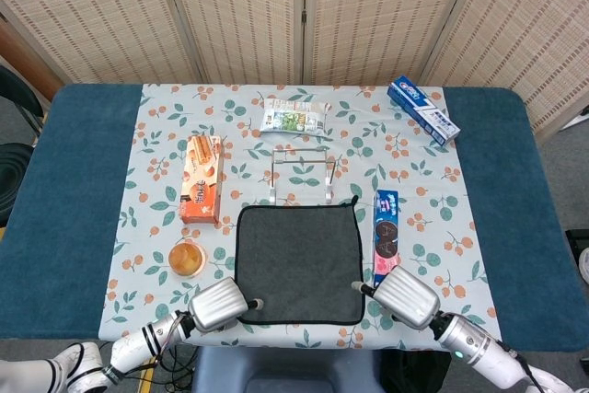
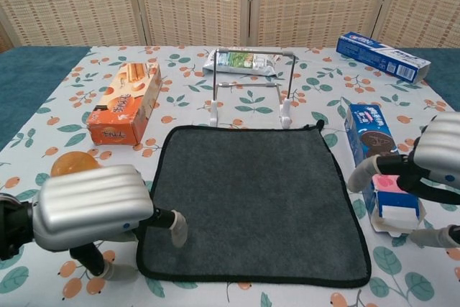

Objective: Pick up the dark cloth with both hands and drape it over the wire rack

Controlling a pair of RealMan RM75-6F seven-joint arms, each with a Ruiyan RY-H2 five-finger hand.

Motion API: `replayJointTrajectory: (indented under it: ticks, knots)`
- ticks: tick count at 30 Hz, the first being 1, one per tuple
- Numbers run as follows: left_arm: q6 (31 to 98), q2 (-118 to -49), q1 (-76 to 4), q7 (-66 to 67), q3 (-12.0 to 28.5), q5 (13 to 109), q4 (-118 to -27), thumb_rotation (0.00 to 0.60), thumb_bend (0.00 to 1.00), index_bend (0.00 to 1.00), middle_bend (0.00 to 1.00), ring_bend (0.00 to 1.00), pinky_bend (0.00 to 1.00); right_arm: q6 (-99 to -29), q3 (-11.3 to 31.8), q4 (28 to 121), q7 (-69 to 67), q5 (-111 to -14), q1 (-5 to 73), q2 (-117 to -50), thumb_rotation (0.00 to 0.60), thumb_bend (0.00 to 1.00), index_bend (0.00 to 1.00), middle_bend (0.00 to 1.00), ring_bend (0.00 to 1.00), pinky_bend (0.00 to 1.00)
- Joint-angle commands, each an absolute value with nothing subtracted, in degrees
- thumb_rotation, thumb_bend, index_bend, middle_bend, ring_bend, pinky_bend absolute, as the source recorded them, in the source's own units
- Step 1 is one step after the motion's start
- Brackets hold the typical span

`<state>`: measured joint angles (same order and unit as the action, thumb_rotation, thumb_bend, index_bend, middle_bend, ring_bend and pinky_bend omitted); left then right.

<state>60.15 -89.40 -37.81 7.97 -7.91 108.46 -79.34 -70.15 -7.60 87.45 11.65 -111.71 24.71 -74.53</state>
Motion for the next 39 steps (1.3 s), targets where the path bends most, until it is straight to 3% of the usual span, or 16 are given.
replayJointTrajectory:
  ticks: [1, 23, 39]
  knots:
    - [59.77, -89.71, -37.99, 8.15, -7.82, 107.95, -79.21, 0.600, 0.20, 0.36, 1.00, 0.99, 1.00, -70.21, -7.80, 87.35, 11.51, -111.72, 24.74, -74.56, 0.600, 0.15, 0.32, 0.88, 0.87, 1.00]
    - [59.41, -92.56, -39.05, 6.42, -7.51, 105.02, -77.72, 0.600, 0.20, 0.42, 1.00, 0.99, 1.00, -71.69, -8.53, 86.02, 9.93, -111.08, 24.54, -74.97, 0.600, 0.15, 0.32, 0.88, 0.87, 1.00]
    - [61.13, -93.99, -39.87, 2.78, -7.78, 104.95, -75.61, 0.600, 0.37, 0.56, 1.00, 0.99, 1.00, -71.61, -8.32, 85.61, 9.35, -110.79, 25.22, -75.55, 0.600, 0.15, 0.32, 0.88, 0.87, 1.00]
